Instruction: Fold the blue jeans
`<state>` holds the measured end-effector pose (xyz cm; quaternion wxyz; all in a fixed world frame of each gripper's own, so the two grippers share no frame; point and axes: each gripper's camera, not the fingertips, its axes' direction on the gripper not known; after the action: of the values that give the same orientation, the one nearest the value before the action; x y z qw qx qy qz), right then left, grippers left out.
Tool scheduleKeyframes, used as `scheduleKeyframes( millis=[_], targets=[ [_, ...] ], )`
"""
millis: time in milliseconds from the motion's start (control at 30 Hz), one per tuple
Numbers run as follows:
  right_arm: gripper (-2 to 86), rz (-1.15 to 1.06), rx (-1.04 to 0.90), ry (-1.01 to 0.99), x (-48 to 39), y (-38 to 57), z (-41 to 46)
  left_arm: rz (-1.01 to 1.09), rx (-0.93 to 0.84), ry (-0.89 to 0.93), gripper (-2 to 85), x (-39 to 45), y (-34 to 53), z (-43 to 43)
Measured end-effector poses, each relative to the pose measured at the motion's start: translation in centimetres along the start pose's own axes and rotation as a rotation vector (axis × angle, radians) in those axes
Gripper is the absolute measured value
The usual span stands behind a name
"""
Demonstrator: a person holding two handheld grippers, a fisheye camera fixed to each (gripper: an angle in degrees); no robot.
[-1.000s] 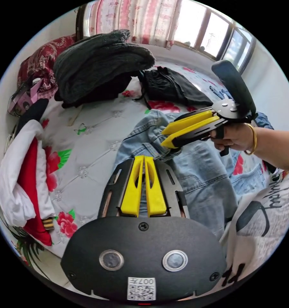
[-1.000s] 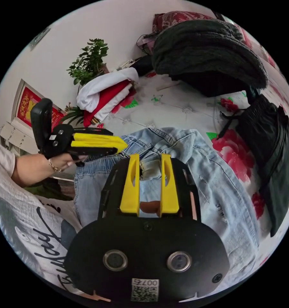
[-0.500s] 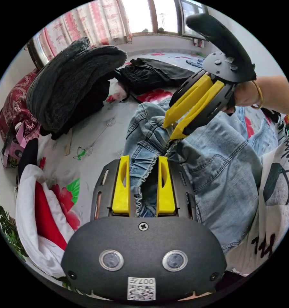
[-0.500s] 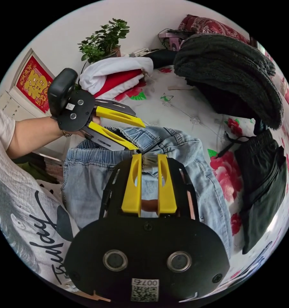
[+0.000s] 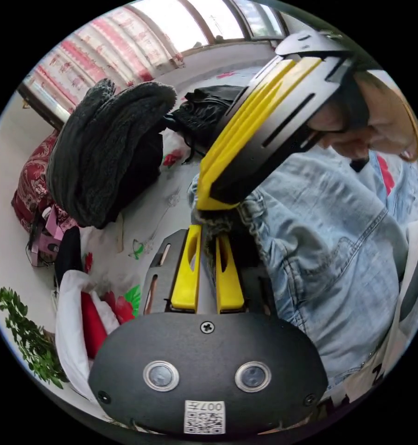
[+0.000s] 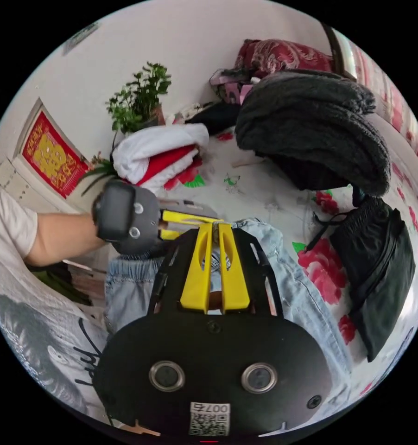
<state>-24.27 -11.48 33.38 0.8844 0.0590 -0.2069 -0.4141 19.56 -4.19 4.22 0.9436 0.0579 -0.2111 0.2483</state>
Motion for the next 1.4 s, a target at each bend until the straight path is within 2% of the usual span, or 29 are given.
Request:
scheduleKeyframes(
  millis=[100, 167, 233, 267, 300, 367, 467, 633, 867, 1000, 1067, 1200, 1233, 1400],
  targets=[
    [1.8, 0.087, 0.036, 0.015, 1.7, -1.2, -1.2, -0.262, 0.027, 0.169, 2.0, -6.0, 0.0, 0.6],
    [2.5, 0.102, 0.037, 0.034, 2.5, -1.1, -2.0, -0.643, 0.032, 0.421, 1.9, -13.6, 4.0, 2.5],
    [3.2, 0.128, 0.037, 0.050, 3.3, -0.1, -3.0, -0.863, 0.025, 0.673, 2.5, -17.3, 8.1, 5.1],
    [3.6, 0.147, 0.021, 0.039, 3.9, 1.1, -3.4, -0.966, -0.020, 0.711, 3.4, -18.4, 10.3, 6.2],
    [3.9, 0.176, -0.009, 0.013, 4.6, 2.8, -3.7, -0.976, -0.041, 0.691, 3.7, -18.6, 10.9, 6.2],
    [4.3, 0.225, -0.052, -0.007, 5.7, 5.7, -4.3, -0.876, -0.124, 0.504, 4.9, -18.2, 11.2, 4.3],
    [4.7, 0.306, -0.111, 0.044, 7.0, 10.8, -6.5, -0.785, -0.097, 0.364, 5.4, -16.8, 11.2, 0.7],
    [5.7, 0.531, -0.119, 0.113, 10.1, 18.3, -13.6, -0.798, 0.000, 0.369, 5.5, -12.5, 13.7, -4.8],
    [6.9, 1.038, -0.015, 0.238, 12.9, 34.7, -25.2, -0.690, -0.121, 0.494, 7.9, -0.8, 16.1, -9.3],
    [6.7, 1.246, -0.001, 0.449, 12.4, 44.9, -31.3, -0.556, -0.301, 0.328, 8.2, 4.5, 14.9, -9.3],
    [6.4, 1.328, -0.030, 0.514, 12.4, 49.0, -33.1, -0.427, -0.312, 0.189, 5.8, 7.5, 13.9, -9.8],
    [5.3, 1.375, -0.111, 0.549, 13.3, 54.4, -33.9, -0.357, -0.474, -0.016, 0.1, 9.0, 12.7, -10.7],
    [5.1, 1.336, -0.056, 0.575, 12.9, 54.3, -34.4, -0.382, -0.497, -0.038, -0.5, 9.2, 13.5, -10.9],
    [3.7, 1.149, -0.037, 0.678, 13.1, 51.0, -34.2, -0.517, -0.541, -0.007, -0.9, 9.1, 14.4, -11.0]
  ],
)
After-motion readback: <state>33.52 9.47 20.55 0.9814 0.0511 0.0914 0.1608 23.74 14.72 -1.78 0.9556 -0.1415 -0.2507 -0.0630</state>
